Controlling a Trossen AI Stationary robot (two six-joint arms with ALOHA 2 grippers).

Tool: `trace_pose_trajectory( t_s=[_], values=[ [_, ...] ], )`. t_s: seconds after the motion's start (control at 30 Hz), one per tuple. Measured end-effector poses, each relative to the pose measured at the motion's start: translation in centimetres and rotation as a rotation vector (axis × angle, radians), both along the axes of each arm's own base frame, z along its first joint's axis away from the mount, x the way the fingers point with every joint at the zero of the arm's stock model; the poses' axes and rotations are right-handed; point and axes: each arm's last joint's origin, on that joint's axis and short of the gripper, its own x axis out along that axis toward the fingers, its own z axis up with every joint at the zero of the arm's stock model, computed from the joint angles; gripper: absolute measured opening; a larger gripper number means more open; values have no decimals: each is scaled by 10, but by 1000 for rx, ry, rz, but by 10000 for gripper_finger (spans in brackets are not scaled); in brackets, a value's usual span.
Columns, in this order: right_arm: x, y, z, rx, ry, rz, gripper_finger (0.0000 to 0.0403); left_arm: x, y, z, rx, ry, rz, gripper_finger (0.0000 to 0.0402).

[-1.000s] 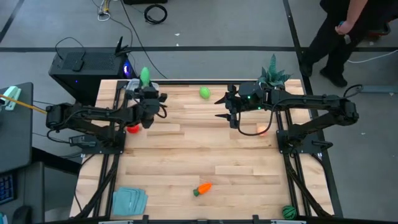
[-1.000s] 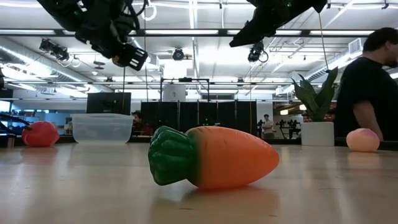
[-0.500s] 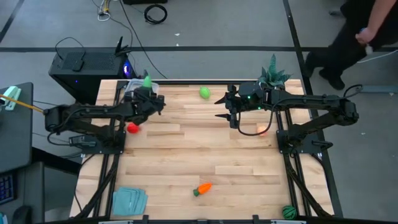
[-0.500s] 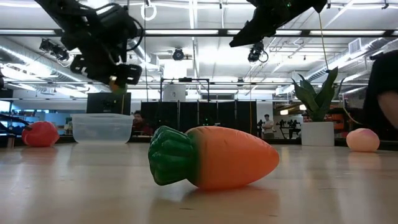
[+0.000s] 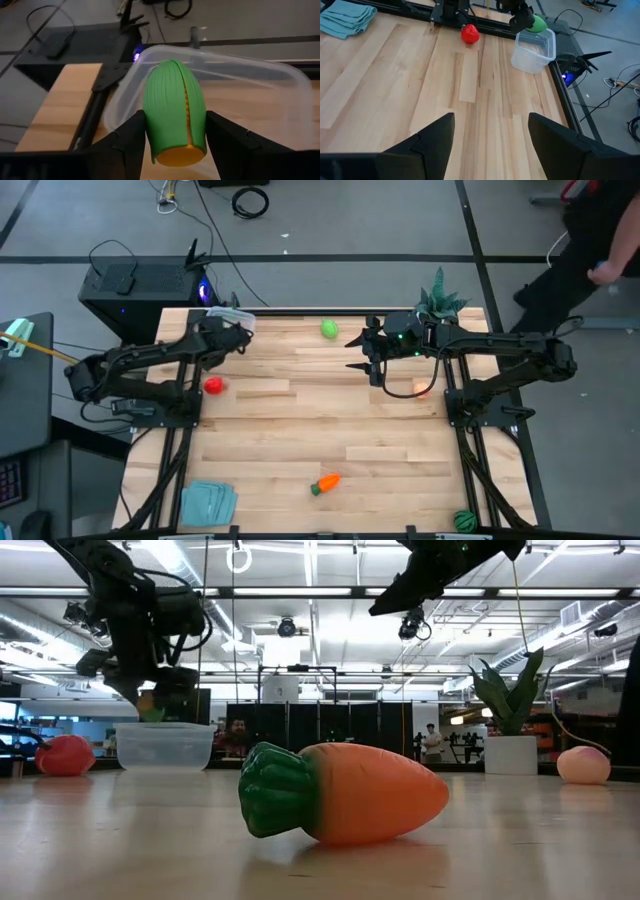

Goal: Pick and placing Produce into tupperware
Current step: Put the green corn into the transparent bin

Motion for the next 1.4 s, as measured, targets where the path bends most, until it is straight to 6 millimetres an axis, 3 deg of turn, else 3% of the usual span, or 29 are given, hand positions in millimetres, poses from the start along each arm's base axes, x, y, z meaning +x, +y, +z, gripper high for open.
trace_pose_trajectory(
  t_s=[0.43,0.83,1.4],
  values=[
    [0,0,0,0,0,0,261,-11,13,-1,-20,30,69,190],
    [0,0,0,0,-1,0,261,2,23,-21,-67,81,42,192],
    [0,0,0,0,0,-1,261,4,25,-25,-72,96,34,229]
  ],
)
